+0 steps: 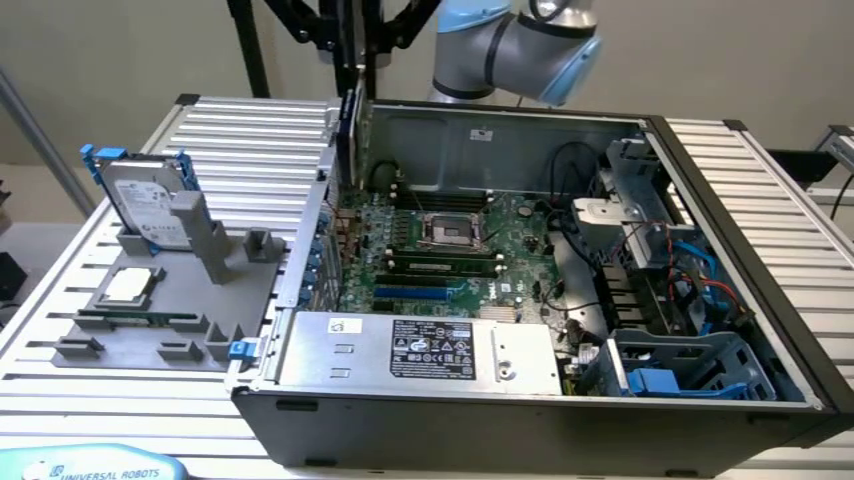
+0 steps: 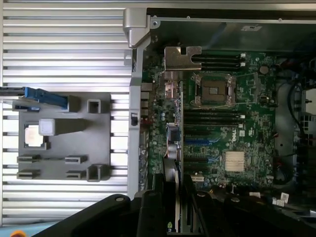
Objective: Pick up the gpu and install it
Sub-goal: 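Pick up the gpu and move the gpu toward the slot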
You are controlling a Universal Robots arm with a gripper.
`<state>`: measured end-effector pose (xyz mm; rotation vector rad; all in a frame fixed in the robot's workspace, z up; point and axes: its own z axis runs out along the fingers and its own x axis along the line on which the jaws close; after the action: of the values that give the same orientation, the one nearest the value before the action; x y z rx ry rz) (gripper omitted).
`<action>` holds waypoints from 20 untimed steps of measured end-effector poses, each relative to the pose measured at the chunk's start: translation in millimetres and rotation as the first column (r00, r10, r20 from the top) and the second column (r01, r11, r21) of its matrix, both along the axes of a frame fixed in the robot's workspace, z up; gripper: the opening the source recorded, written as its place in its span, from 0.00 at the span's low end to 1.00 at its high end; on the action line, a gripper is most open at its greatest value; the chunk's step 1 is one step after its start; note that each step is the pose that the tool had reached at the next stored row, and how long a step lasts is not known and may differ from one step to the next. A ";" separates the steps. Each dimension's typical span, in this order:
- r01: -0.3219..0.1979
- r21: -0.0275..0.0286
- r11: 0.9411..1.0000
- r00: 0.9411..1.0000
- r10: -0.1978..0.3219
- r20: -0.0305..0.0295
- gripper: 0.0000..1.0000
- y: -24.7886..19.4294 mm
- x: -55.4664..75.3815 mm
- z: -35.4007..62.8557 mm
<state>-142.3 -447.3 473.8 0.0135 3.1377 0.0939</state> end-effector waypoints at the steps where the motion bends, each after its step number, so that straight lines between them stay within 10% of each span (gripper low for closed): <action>1: 0.000 0.000 1.000 1.000 0.000 0.000 0.27 0.2 4.5 -1.1; 20: -0.002 -0.008 1.000 1.000 0.002 0.000 0.27 14.7 85.8 -35.4</action>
<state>-56.5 -432.6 438.4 0.0103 3.1381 0.0806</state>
